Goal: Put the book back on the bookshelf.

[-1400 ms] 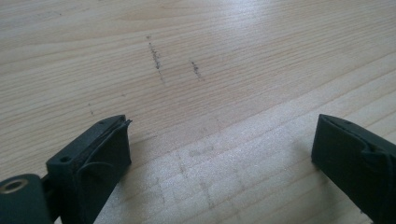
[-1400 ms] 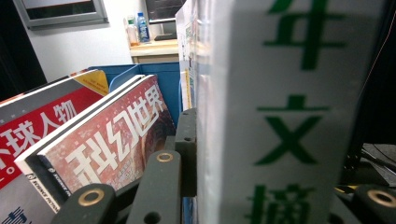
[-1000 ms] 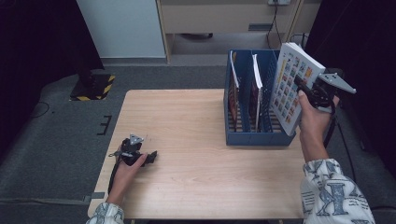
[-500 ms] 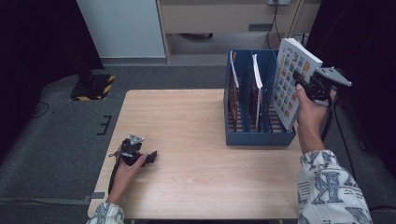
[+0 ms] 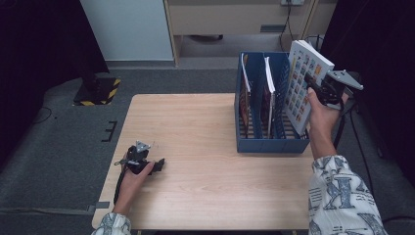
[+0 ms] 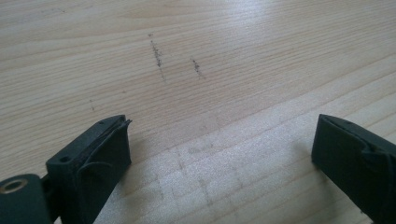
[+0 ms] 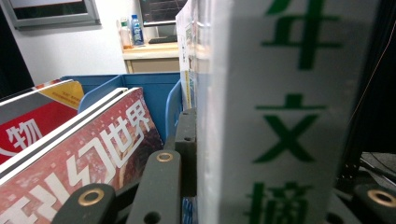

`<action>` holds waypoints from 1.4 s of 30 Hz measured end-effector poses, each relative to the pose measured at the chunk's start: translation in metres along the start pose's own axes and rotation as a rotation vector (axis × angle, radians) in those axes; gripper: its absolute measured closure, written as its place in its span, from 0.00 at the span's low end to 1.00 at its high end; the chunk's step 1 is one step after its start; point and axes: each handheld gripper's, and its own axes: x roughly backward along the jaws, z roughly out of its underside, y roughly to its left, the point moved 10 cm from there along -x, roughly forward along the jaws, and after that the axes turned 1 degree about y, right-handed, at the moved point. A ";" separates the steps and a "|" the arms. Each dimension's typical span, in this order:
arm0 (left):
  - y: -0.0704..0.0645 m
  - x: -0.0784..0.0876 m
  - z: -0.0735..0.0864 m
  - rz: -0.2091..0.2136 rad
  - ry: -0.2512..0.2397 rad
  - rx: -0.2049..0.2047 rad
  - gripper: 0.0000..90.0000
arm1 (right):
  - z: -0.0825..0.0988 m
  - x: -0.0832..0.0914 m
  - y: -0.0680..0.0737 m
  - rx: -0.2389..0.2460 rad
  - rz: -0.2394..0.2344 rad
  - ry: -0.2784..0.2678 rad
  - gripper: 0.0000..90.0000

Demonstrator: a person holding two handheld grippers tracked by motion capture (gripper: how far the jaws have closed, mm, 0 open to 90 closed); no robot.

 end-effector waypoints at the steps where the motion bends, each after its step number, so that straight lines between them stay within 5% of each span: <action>1: 0.000 0.000 0.000 0.000 0.000 0.001 0.04 | 0.001 -0.001 0.000 -0.007 -0.004 -0.002 0.82; 16: 0.000 0.000 0.000 -0.001 0.000 0.000 0.04 | 0.009 -0.007 0.003 0.000 -0.009 -0.018 0.82; 42: 0.000 -0.001 -0.001 0.002 0.000 -0.002 0.04 | 0.051 -0.017 0.009 0.005 0.005 0.048 0.82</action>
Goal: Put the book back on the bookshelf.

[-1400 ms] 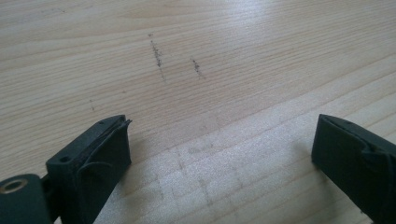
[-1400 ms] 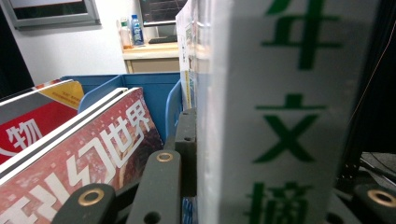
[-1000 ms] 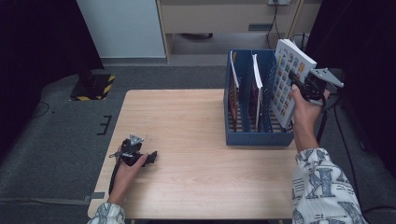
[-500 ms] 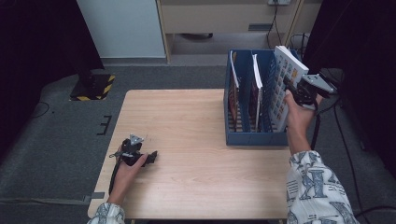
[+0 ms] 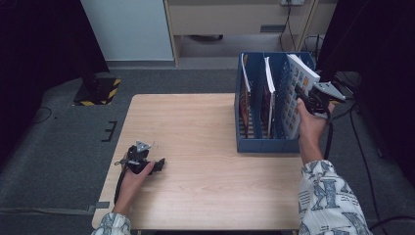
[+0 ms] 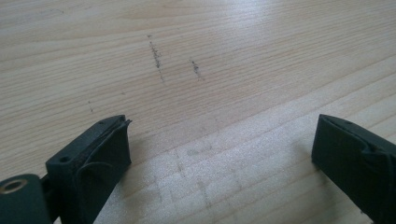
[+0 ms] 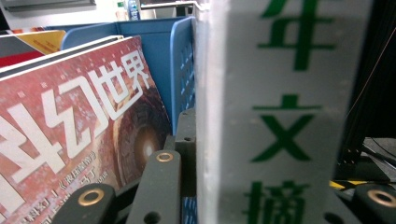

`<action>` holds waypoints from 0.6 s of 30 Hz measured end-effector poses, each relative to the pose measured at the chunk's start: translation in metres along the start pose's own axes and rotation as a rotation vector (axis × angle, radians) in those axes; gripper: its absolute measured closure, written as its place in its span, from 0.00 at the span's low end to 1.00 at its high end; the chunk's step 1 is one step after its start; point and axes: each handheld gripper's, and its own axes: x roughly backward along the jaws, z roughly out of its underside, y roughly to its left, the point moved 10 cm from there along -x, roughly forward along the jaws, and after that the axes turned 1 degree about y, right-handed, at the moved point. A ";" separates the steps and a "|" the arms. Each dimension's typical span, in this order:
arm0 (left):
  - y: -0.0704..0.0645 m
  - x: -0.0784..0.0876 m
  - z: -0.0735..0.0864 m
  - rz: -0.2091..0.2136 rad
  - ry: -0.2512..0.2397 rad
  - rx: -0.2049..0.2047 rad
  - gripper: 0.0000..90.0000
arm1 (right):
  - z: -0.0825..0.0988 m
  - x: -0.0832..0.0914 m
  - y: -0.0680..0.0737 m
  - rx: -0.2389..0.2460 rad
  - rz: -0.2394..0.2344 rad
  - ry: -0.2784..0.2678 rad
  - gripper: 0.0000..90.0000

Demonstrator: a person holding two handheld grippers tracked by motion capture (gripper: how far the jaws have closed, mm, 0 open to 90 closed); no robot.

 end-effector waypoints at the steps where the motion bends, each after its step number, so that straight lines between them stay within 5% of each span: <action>1: 0.000 0.000 0.000 0.000 0.000 0.000 0.04 | 0.001 0.000 0.000 0.001 0.000 0.005 0.82; 18: 0.000 0.000 0.000 0.001 0.000 -0.002 0.04 | 0.011 0.000 0.004 0.026 -0.022 0.060 0.81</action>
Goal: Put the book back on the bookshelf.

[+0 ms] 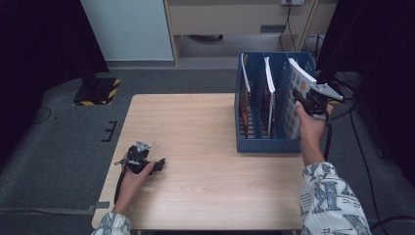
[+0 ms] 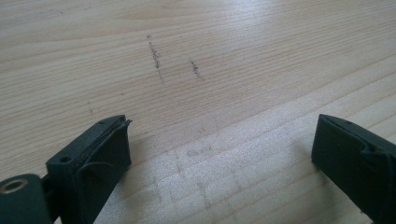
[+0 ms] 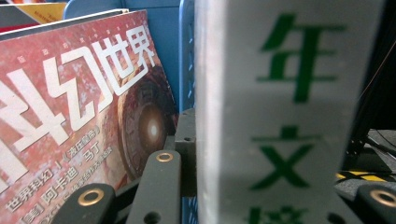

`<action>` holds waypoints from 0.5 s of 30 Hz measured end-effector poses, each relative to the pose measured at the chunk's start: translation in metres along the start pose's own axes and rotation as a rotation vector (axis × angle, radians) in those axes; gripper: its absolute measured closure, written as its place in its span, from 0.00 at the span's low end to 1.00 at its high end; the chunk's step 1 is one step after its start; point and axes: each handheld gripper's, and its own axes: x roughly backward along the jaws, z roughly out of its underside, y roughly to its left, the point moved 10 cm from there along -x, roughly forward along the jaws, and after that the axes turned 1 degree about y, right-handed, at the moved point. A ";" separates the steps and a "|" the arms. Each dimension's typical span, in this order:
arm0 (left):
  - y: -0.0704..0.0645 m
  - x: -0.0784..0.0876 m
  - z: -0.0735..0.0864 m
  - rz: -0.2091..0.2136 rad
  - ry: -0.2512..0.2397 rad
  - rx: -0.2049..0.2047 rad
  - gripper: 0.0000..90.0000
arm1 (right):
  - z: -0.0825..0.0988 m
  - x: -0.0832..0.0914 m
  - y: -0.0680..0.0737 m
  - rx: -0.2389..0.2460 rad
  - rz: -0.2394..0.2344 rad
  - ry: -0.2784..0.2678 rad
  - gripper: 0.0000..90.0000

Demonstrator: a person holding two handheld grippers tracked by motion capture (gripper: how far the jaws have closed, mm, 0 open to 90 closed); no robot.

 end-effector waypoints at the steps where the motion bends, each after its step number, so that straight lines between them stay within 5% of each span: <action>1: 0.000 0.000 0.000 0.000 0.000 0.000 0.04 | 0.000 0.000 0.000 0.004 -0.001 0.003 0.81; 15: 0.000 0.000 0.000 0.000 0.000 0.000 0.04 | -0.005 0.004 0.007 0.034 -0.035 -0.005 0.80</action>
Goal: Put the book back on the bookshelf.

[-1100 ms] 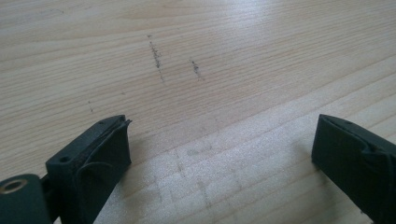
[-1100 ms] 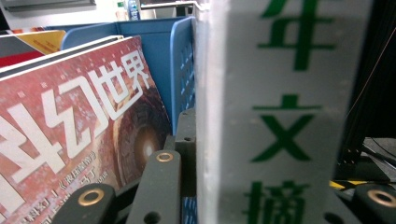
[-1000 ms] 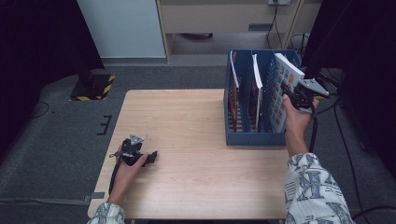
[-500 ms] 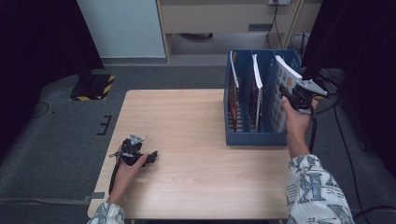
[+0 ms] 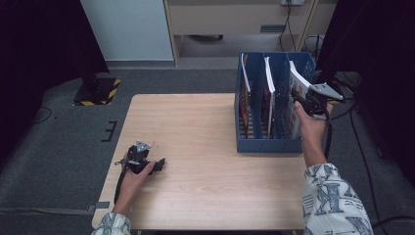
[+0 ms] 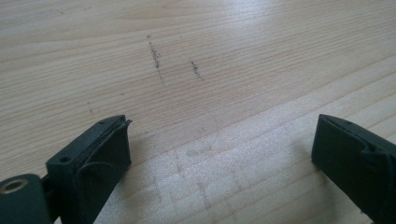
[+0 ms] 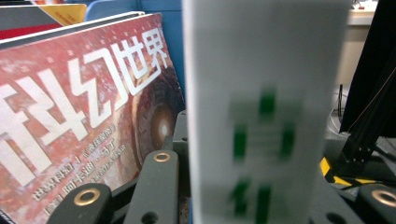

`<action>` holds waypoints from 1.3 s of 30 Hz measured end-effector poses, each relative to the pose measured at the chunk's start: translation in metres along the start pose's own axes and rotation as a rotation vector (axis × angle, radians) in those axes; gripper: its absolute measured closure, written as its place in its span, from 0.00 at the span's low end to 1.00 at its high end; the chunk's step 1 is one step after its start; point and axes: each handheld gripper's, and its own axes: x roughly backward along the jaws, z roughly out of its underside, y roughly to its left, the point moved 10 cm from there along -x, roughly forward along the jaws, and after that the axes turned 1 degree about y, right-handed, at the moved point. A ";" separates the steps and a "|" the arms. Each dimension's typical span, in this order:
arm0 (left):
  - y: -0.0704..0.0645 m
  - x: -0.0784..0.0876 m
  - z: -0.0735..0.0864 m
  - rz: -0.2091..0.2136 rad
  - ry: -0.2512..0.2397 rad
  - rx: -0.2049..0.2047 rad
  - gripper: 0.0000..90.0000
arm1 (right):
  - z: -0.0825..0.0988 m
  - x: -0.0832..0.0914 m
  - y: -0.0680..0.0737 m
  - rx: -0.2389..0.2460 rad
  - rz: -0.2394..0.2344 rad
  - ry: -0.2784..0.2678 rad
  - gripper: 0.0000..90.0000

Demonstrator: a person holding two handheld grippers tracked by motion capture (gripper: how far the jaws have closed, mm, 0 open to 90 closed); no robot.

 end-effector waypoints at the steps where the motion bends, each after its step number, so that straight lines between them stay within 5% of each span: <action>1: 0.000 0.000 0.000 0.000 0.000 -0.001 0.04 | -0.001 0.000 0.000 0.009 0.000 0.001 0.81; 27: -0.001 0.000 0.000 0.003 0.000 -0.002 0.04 | -0.030 -0.005 -0.014 -0.017 0.066 -0.084 0.82; 39: -0.001 0.000 -0.001 0.006 -0.001 -0.006 0.04 | -0.015 -0.006 -0.003 -0.009 0.037 -0.061 0.81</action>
